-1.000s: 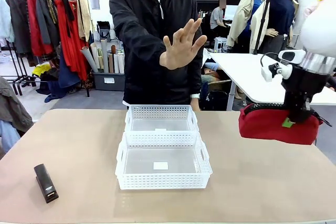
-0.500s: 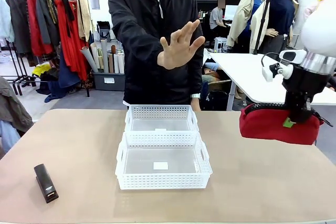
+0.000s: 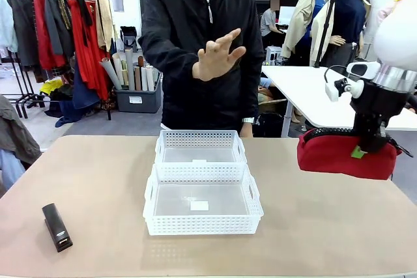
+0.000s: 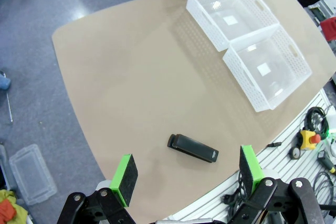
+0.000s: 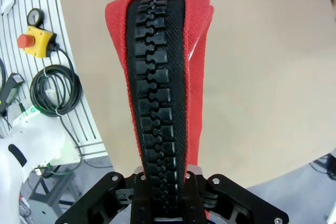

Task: Distribute items into two baskets.
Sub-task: Place the picked Pencil pouch into the Organizing basket as instructed by the person.

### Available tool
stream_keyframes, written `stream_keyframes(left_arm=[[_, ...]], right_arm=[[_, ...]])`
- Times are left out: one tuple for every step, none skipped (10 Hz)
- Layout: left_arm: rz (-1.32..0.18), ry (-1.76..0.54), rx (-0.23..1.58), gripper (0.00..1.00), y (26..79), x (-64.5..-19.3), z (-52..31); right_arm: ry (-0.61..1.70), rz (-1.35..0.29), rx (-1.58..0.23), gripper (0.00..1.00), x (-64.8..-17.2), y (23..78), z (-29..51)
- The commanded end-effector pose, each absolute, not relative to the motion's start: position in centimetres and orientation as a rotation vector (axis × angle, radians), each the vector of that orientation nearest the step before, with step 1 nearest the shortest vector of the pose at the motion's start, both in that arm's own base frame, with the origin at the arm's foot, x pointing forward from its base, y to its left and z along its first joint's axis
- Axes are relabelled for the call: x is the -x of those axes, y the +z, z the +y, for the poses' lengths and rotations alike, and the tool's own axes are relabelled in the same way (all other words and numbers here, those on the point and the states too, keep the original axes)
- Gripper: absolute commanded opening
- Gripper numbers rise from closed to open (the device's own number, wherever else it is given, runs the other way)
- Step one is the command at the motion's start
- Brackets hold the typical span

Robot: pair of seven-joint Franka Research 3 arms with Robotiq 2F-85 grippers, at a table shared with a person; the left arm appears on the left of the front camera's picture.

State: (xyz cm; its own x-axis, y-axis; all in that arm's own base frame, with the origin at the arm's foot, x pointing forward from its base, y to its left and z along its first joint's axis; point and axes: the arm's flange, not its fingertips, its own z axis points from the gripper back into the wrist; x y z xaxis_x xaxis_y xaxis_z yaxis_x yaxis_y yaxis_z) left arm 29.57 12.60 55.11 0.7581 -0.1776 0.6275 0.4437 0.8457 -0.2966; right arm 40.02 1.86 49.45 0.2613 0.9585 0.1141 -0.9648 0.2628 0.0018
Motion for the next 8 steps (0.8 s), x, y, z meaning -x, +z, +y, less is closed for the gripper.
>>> stream_keyframes(left_arm=[[-0.634, -0.361, 0.463, 1.00, 55.06, -29.58, 12.52], [-0.634, -0.361, 0.463, 1.00, 55.06, -29.58, 12.52], [-0.634, -0.361, 0.463, 1.00, 55.06, -29.58, 12.52], [-0.634, -0.361, 0.463, 1.00, 55.06, -29.58, 12.52], [-0.634, -0.361, 0.463, 1.00, 55.06, -29.58, 12.52], [-0.634, -0.361, 0.463, 1.00, 55.06, -29.58, 12.52], [-0.634, -0.361, 0.463, 1.00, 55.06, -29.58, 12.52], [-0.634, -0.361, 0.463, 1.00, 55.06, -29.58, 12.52]], right_arm=[[1.301, -0.109, -0.074, 0.00, -39.78, 49.50, 1.70], [1.301, -0.109, -0.074, 0.00, -39.78, 49.50, 1.70], [1.301, -0.109, -0.074, 0.00, -39.78, 49.50, 1.70], [1.301, -0.109, -0.074, 0.00, -39.78, 49.50, 1.70], [1.301, -0.109, -0.074, 0.00, -39.78, 49.50, 1.70], [1.301, -0.109, -0.074, 0.00, -39.78, 49.50, 1.70], [1.301, -0.109, -0.074, 0.00, -39.78, 49.50, 1.70], [1.301, -0.109, -0.074, 0.00, -39.78, 49.50, 1.70]])
